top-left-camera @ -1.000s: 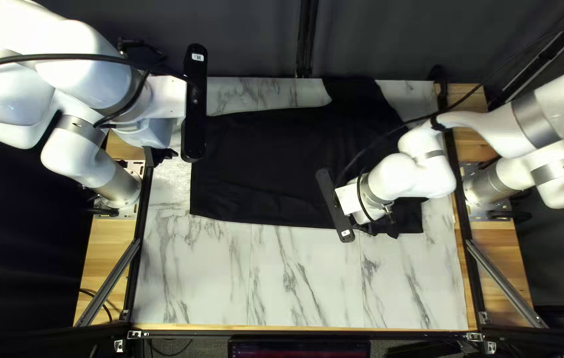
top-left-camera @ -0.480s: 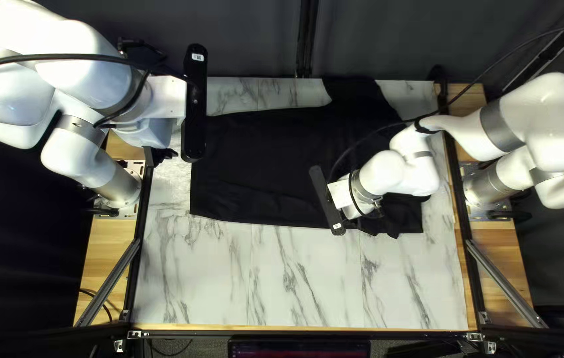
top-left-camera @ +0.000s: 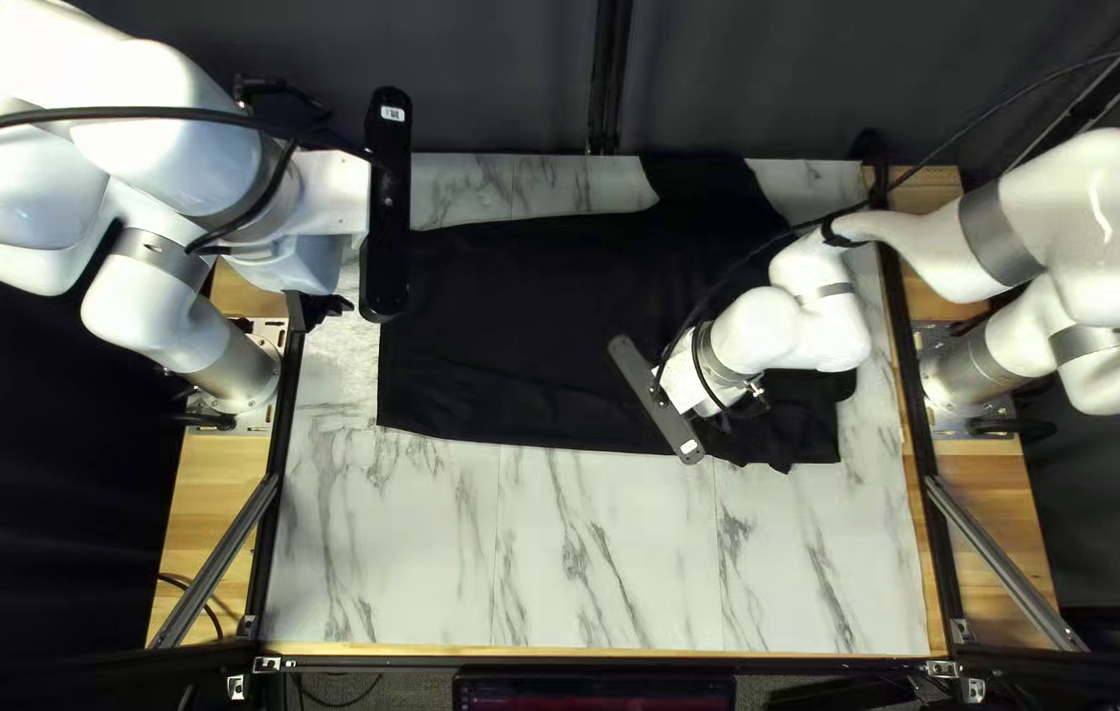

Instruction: Fold t-shirt

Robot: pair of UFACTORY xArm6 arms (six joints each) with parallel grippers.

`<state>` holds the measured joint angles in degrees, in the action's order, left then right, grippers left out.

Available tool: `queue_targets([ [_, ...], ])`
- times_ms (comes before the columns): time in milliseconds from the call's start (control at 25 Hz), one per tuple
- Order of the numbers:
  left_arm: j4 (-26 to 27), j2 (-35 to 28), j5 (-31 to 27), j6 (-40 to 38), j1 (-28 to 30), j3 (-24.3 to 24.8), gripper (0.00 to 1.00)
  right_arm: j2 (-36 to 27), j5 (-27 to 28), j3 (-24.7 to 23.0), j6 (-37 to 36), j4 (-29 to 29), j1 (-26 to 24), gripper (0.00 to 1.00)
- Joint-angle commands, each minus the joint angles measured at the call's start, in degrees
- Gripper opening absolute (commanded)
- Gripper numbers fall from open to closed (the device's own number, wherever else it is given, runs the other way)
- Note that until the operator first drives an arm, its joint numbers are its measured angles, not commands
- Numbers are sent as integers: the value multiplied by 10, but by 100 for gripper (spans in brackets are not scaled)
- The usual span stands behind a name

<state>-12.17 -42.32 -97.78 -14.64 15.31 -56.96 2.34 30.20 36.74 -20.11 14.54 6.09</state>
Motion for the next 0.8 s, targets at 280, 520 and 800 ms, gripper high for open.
queue_targets([
  [280,0,0,0,0,0,0,100,25,27,43,41,-7,59,100],
  [520,0,0,0,0,0,0,100,-21,68,21,56,-18,99,100],
  [800,0,0,0,0,0,0,100,-9,99,29,43,-41,147,89],
])
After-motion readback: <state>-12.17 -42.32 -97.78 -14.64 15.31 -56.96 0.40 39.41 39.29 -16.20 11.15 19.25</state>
